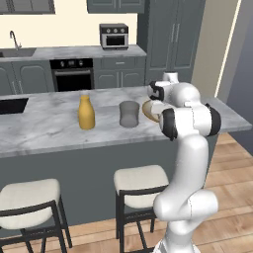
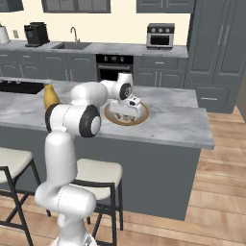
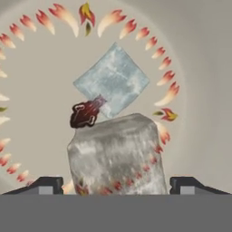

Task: There are two ice cubes in the ice bowl. Place both ice cubes in the glass cup.

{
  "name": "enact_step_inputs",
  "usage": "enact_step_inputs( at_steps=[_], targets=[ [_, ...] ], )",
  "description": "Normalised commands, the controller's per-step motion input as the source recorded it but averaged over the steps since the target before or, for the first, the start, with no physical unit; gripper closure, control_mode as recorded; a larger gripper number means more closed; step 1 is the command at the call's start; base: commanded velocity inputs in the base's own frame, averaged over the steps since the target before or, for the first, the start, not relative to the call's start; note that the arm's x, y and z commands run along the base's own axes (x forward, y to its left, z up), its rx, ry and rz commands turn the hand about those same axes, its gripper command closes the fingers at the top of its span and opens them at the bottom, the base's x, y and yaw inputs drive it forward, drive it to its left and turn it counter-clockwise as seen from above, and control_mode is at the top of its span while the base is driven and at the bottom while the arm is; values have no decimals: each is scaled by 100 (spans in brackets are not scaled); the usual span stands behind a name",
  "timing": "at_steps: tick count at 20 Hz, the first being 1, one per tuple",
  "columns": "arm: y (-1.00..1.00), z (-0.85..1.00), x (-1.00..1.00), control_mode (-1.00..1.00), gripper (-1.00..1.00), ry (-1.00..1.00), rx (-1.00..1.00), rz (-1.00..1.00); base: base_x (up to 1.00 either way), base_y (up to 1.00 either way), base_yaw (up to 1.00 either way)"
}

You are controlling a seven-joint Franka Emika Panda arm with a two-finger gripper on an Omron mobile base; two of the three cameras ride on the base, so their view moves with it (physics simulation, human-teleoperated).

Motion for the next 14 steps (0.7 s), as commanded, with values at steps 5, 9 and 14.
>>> enact_step_inputs(
  at_steps=[5, 9, 14],
  targets=[
    [0, 0, 30, -100, 100, -5, -4, -1, 0, 0, 0],
    [0, -5, 30, -100, 100, -3, -2, 0, 0, 0, 0],
    [42, 87, -40, -100, 100, -13, 1, -10, 0, 0, 0]
  ],
)
